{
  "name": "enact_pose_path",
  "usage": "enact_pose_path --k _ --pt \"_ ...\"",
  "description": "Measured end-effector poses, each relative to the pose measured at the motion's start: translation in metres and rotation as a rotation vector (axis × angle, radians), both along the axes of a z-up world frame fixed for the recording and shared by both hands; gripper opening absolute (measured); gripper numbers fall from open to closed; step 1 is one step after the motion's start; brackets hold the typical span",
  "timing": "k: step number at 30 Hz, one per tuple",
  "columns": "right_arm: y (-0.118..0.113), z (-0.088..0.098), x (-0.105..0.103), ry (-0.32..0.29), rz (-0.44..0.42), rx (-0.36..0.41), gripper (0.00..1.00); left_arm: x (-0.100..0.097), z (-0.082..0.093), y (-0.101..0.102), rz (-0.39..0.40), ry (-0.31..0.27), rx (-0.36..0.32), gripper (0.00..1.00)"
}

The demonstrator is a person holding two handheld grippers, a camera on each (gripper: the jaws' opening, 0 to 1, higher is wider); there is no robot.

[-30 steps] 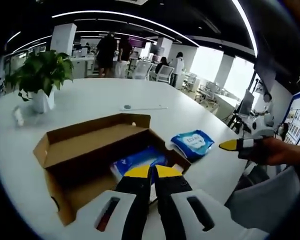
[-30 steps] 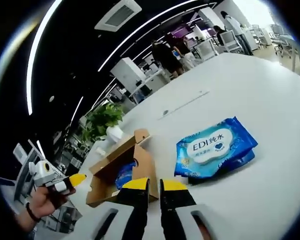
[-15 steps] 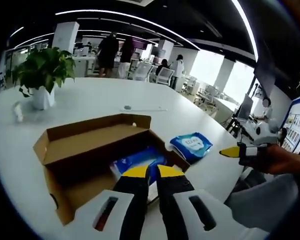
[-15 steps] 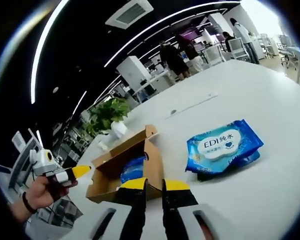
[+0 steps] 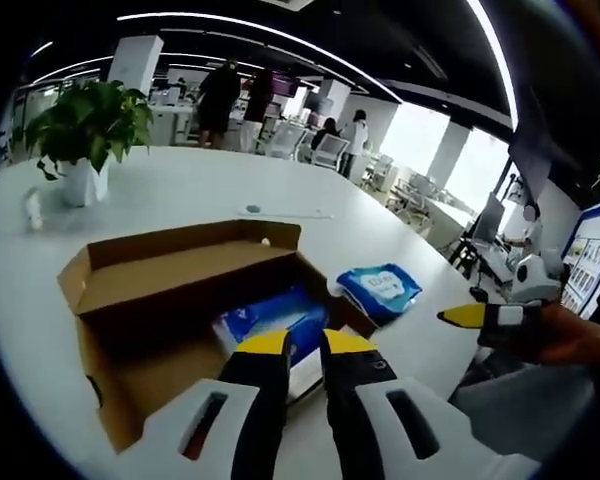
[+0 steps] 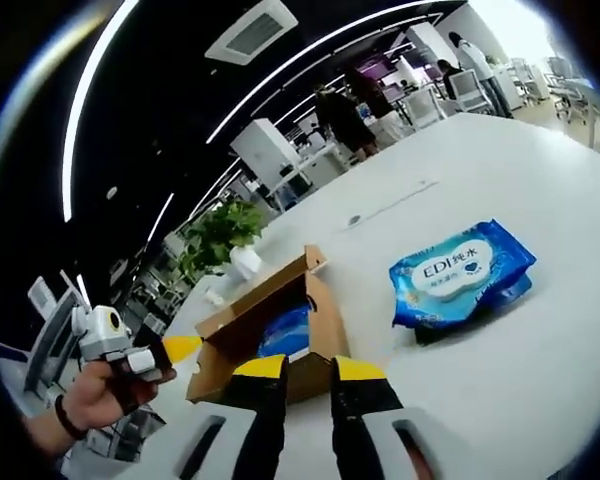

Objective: Operate the shoe box by opening the lid, removing the specified soft item, and placing it in the target area until the item is outside and the box remains undamaged.

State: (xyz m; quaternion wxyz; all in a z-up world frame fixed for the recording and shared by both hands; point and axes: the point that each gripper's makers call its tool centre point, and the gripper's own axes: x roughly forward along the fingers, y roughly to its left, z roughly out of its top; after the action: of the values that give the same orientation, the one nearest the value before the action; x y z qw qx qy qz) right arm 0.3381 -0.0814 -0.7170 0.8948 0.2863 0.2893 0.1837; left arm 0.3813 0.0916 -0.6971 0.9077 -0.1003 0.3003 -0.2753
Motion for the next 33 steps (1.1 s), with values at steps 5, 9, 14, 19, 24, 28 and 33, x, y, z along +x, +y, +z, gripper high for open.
enact_pose_path --k 5,9,14,19,24,28,33 --pt "0.003 -0.002 -0.008 0.003 0.01 -0.021 0.14 -0.004 0.0 -0.005 -0.008 -0.007 -0.003 0.12" --pt "0.003 -0.004 -0.013 0.008 0.013 -0.047 0.15 -0.005 -0.002 -0.008 -0.009 -0.011 0.004 0.14" --pt "0.007 -0.003 -0.014 0.007 -0.006 -0.039 0.15 -0.011 -0.007 -0.015 -0.029 -0.023 0.044 0.16" --pt "0.014 -0.004 -0.014 0.005 0.02 -0.065 0.16 -0.013 -0.005 -0.022 -0.044 -0.024 0.052 0.2" --pt "0.019 -0.007 -0.014 0.008 0.046 -0.087 0.17 -0.016 -0.001 -0.021 -0.063 -0.046 0.084 0.2" --pt "0.023 -0.007 -0.013 0.009 0.065 -0.1 0.19 -0.017 -0.003 -0.015 -0.062 -0.05 0.106 0.21" --pt "0.033 -0.008 -0.009 0.004 0.105 -0.129 0.21 -0.016 -0.002 -0.009 -0.042 -0.046 0.103 0.21"
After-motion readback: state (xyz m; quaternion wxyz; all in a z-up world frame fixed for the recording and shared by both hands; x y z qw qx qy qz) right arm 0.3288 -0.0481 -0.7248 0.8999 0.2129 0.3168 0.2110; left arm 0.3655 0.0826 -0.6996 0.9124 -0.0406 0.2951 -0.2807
